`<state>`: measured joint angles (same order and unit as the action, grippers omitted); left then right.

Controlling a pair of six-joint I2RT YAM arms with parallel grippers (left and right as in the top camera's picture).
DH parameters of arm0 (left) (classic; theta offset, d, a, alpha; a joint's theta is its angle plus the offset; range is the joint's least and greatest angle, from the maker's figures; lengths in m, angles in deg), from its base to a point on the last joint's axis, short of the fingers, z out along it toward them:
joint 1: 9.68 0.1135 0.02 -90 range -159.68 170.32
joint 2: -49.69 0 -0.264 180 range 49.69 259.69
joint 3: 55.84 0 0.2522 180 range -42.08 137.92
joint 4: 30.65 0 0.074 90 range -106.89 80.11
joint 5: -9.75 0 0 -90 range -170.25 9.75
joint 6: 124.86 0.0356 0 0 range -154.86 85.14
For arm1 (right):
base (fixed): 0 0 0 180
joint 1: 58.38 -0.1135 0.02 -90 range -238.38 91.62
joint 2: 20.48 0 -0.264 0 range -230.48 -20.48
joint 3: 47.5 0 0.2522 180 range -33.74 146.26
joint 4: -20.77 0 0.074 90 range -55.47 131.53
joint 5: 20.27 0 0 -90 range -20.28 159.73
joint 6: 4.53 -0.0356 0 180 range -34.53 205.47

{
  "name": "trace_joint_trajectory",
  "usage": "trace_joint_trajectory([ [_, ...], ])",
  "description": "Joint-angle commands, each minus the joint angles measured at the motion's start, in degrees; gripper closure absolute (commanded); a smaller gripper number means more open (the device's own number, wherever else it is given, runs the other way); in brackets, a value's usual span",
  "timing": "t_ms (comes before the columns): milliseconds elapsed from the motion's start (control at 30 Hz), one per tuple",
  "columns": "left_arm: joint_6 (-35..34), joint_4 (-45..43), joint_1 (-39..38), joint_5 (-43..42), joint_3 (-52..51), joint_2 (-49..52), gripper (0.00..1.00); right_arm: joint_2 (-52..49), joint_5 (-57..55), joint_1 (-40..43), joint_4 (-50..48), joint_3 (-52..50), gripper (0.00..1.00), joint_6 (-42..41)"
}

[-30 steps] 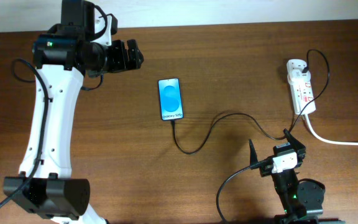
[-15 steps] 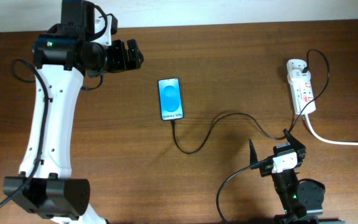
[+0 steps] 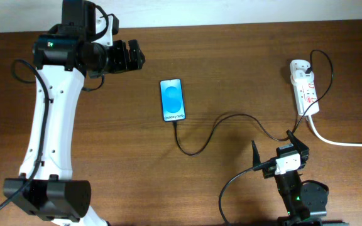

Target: Plug charger to phone and switch on socket

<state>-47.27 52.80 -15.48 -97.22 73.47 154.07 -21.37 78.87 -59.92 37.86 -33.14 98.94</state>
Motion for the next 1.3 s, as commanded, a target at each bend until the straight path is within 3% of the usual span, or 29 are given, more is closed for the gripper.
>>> trace_joint_trajectory([
  [0, 0.5, 0.3, 0.3, 6.6, -0.3, -1.7, 0.01, 0.7, 1.0, -0.3, 0.3, -0.3, 0.01, -0.4],
  [100, 0.6, -0.8, 0.3, 12.0, -2.0, -5.7, 0.01, 0.7, 1.0, -0.3, 0.3, -0.3, 0.02, -0.4],
  [233, 6.8, -9.6, 0.5, 12.9, -11.8, -15.1, 0.01, 0.7, 1.0, -0.3, 0.3, -0.3, 0.02, -0.4],
  [467, 17.3, -32.5, 3.1, 7.1, -39.9, -35.2, 0.01, 0.7, 1.0, -0.3, 0.3, -0.3, 0.02, -0.4],
  [800, 25.4, -67.7, 3.5, 7.1, -78.2, -60.0, 0.01, 0.7, 1.0, -0.3, 0.3, -0.3, 0.02, -0.4],
  [967, 30.6, -75.1, 3.5, 7.1, -91.3, -70.6, 0.01, 0.7, 1.0, -0.3, 0.3, -0.3, 0.02, -0.4],
  [1267, 42.0, -76.7, 3.5, 7.1, -105.2, -86.0, 0.01, 0.7, 1.0, -0.3, 0.3, -0.3, 0.02, -0.4],
])
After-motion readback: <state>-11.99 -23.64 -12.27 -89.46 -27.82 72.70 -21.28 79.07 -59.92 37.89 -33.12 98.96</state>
